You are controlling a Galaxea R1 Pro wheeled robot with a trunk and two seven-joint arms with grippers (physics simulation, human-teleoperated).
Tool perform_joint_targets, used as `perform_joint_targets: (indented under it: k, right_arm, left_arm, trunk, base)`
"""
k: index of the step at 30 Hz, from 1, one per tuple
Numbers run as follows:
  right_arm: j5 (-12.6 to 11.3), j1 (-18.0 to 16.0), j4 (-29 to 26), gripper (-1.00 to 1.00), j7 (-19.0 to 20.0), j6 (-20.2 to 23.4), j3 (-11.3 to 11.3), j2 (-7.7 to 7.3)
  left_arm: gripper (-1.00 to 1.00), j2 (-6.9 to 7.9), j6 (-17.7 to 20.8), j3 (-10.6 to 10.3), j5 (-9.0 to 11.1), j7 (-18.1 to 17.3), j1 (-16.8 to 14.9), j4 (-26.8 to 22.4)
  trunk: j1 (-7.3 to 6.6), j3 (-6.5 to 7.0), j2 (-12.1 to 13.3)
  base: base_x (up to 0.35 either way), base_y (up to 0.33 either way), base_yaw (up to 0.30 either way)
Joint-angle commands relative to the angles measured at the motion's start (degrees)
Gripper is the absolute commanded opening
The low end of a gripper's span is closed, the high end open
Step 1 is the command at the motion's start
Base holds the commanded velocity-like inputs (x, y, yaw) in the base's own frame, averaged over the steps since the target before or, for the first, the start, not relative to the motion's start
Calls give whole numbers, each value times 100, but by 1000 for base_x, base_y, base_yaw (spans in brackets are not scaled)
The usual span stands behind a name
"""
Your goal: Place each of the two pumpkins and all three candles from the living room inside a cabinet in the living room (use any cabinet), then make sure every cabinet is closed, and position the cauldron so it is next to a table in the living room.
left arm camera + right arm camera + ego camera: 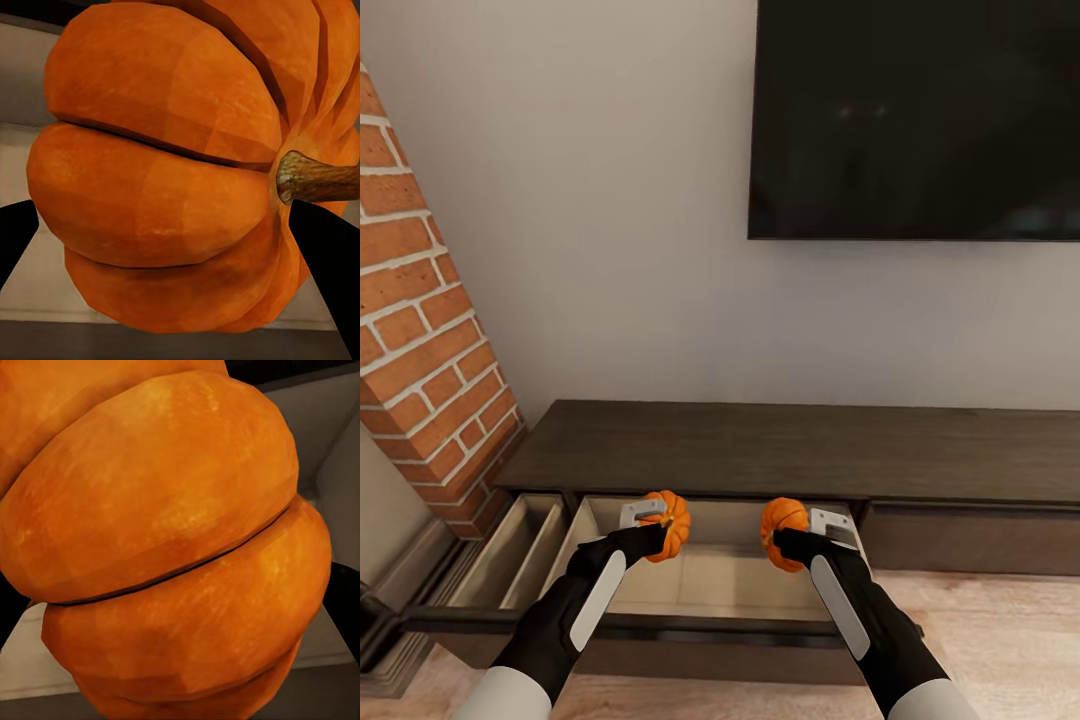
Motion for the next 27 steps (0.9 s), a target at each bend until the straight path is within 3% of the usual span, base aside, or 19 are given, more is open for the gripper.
perform_joint_targets:
  k: [1, 6, 27]
  right_arm:
    - [-59, -4, -8, -100, -54, 9, 11, -2]
    - [-59, -4, -8, -100, -49, 10, 10, -2]
    - [-53, -4, 91, -100, -81, 69, 29, 7]
  left_arm:
    - [-100, 1, 18, -14, 56, 61, -3, -8]
    - [-100, 2, 18, -15, 56, 59, -3, -30]
    - [-100, 11, 39, 12, 96, 73, -5, -2]
  trunk:
    - [-1, -5, -2]
    - [-1, -5, -2]
    - [461, -382, -845]
  base:
    - [12, 0, 0]
    - [4, 0, 0]
    - [0, 0, 0]
